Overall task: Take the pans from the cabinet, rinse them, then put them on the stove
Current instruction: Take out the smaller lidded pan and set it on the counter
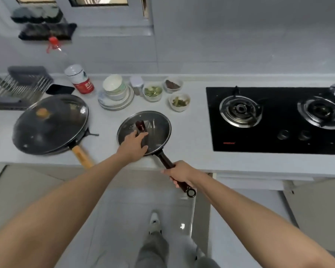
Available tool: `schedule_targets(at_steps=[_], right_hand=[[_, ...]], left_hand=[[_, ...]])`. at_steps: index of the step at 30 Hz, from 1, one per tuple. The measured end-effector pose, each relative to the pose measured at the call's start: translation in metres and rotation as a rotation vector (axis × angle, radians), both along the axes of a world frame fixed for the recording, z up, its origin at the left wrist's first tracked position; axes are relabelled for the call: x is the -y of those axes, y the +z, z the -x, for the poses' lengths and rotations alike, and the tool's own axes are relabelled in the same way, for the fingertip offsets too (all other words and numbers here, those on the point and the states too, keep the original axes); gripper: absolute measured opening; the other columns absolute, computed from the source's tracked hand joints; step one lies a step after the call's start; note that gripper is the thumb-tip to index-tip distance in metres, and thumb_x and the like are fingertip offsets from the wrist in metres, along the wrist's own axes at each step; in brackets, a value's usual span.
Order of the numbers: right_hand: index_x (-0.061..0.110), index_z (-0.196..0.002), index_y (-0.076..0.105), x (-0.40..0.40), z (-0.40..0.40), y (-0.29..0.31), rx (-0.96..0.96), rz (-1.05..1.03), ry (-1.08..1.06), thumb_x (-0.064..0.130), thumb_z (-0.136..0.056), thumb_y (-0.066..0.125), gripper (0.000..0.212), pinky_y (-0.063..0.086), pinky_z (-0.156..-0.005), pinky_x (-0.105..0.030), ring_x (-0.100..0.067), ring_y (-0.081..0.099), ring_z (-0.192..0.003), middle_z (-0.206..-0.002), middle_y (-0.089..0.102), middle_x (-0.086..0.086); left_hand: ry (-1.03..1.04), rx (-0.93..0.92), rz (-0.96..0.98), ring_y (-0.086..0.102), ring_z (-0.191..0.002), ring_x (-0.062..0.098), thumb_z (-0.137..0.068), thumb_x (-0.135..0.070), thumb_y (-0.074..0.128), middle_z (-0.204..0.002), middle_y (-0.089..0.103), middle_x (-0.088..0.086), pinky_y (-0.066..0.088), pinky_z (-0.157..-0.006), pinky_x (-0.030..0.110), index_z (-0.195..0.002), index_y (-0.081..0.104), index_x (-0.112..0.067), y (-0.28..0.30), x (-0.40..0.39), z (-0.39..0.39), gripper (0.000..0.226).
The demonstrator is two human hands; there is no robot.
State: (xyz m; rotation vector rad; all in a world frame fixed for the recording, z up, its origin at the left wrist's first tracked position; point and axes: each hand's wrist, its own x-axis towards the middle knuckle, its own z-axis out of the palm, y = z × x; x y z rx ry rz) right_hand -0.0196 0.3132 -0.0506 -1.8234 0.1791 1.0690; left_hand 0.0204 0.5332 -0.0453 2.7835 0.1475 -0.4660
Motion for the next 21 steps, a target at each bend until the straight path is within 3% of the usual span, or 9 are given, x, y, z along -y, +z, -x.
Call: schedule_targets(at_steps=[5, 10, 17, 19, 21], right_hand=[[0.004, -0.099, 0.058, -0.037, -0.024, -0.020, -0.029, 0.022, 0.010, 0.028, -0.090, 0.069, 0.028, 0.044, -0.042, -0.022, -0.013, 0.048, -0.046, -0.064, 0.054, -0.005], [0.003, -0.116, 0.057, -0.075, -0.036, -0.044, -0.075, -0.030, -0.049, 0.032, -0.090, 0.070, 0.041, 0.046, -0.046, -0.024, -0.011, 0.048, -0.047, -0.066, 0.053, -0.004], [0.011, -0.118, 0.054, -0.088, -0.024, -0.069, -0.081, -0.085, -0.062, 0.041, -0.092, 0.066, 0.041, 0.049, -0.045, -0.024, -0.011, 0.053, -0.047, -0.069, 0.055, -0.003], [0.012, -0.115, 0.057, -0.084, -0.023, -0.072, -0.109, -0.113, -0.085, 0.050, -0.090, 0.064, 0.045, 0.051, -0.049, -0.026, -0.013, 0.056, -0.050, -0.073, 0.059, -0.005], [0.011, -0.099, 0.062, -0.075, -0.027, -0.071, -0.067, -0.096, -0.090, 0.062, -0.088, 0.058, 0.052, 0.053, -0.059, -0.027, -0.015, 0.060, -0.056, -0.076, 0.063, -0.006]], left_hand=[[-0.047, -0.070, -0.043, 0.019, -0.146, 0.038, -0.094, -0.038, 0.055, -0.159, 0.020, 0.019, 0.033, -0.113, 0.051, -0.154, 0.023, -0.031, -0.016, -0.035, -0.023, 0.068], [-0.060, -0.038, -0.061, 0.022, -0.144, 0.041, -0.093, -0.036, 0.056, -0.157, 0.025, 0.020, 0.035, -0.112, 0.052, -0.152, 0.028, -0.030, -0.027, -0.068, -0.044, 0.065], [-0.019, -0.016, -0.061, 0.024, -0.141, 0.038, -0.092, -0.033, 0.059, -0.153, 0.028, 0.018, 0.042, -0.105, 0.050, -0.144, 0.038, -0.029, -0.038, -0.070, -0.045, 0.057], [0.014, 0.074, -0.058, 0.035, -0.131, 0.039, -0.089, -0.031, 0.062, -0.144, 0.036, 0.019, 0.047, -0.099, 0.048, -0.138, 0.046, -0.022, -0.040, -0.061, -0.042, 0.053], [-0.062, 0.222, -0.046, 0.048, -0.112, 0.035, -0.085, -0.029, 0.066, -0.125, 0.047, 0.016, 0.052, -0.087, 0.042, -0.128, 0.055, -0.017, -0.039, -0.047, -0.041, 0.046]])
